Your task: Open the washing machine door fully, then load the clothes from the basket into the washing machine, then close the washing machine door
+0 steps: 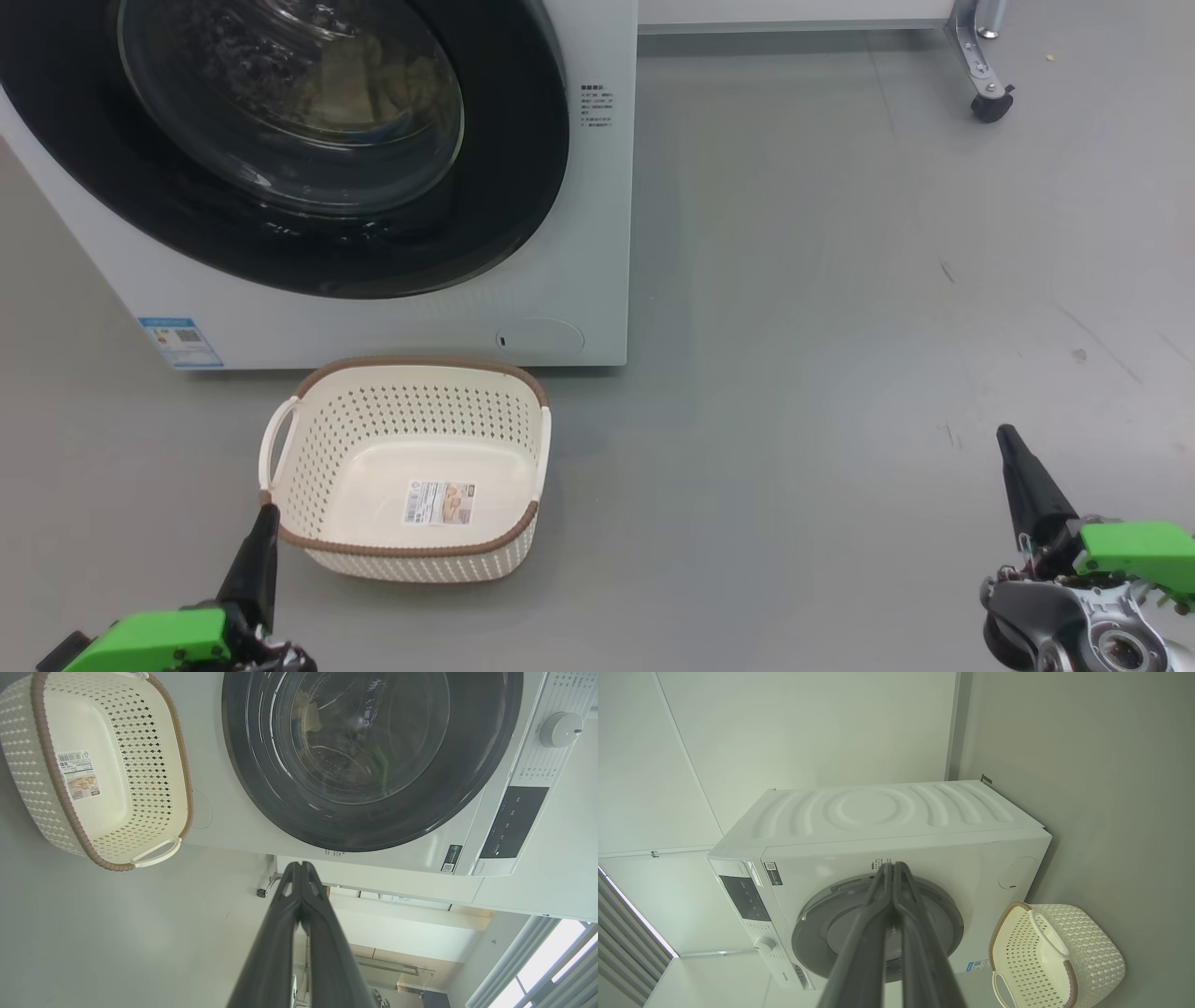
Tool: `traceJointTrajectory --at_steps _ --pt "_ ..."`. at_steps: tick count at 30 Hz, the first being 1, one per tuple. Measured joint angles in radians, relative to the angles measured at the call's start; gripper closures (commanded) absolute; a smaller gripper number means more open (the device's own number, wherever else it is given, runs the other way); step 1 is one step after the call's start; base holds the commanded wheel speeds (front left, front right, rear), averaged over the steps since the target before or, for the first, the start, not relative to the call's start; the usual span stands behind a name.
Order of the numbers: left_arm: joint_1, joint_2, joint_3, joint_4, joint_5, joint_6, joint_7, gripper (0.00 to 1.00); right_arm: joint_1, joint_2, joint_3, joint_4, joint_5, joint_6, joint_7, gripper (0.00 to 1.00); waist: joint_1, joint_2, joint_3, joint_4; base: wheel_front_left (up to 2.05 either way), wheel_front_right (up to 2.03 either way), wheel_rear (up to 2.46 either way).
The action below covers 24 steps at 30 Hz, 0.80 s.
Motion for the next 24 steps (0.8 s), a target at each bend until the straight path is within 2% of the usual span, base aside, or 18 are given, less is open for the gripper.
traceJointTrajectory --at_steps 24 --pt "0.0 -0.002 0.002 0.0 0.0 0.0 0.004 1.0 0.0 0.0 0.0 0.0 0.0 0.0 0.0 1.0 0.0 0.0 0.0 0.0 0.0 0.0 0.0"
